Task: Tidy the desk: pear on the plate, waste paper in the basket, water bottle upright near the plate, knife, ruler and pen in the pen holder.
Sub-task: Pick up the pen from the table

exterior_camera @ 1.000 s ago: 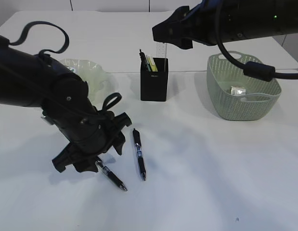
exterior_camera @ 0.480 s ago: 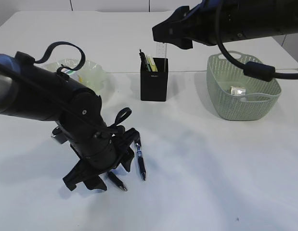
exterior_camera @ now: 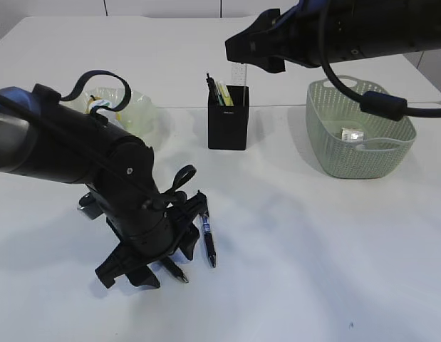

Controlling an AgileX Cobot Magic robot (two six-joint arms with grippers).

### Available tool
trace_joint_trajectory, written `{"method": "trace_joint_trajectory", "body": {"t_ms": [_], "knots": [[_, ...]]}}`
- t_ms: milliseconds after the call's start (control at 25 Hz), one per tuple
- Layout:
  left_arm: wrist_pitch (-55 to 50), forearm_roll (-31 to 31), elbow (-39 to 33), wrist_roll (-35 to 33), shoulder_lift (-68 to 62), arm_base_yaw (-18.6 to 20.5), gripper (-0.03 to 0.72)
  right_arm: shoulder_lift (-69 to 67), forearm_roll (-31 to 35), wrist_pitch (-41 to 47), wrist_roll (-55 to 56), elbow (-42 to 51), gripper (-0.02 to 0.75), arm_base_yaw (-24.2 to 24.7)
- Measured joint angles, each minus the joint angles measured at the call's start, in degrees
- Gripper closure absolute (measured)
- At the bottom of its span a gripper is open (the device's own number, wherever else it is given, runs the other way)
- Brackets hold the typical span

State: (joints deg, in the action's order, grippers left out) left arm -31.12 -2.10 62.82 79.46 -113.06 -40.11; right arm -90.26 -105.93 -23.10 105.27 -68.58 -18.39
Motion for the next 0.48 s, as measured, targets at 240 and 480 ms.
{"method": "trace_joint_trajectory", "body": {"t_ms": [240, 480], "knots": [[0.0, -1.7, 0.4, 0.0, -0.4, 0.0, 0.249, 0.0, 0.0, 0.0, 0.0, 0.0, 0.365, 0.0], [-0.4, -1.9, 0.5, 0.0, -0.5, 0.0, 0.255, 0.0, 0.0, 0.0, 0.0, 0.0, 0.365, 0.0]]}}
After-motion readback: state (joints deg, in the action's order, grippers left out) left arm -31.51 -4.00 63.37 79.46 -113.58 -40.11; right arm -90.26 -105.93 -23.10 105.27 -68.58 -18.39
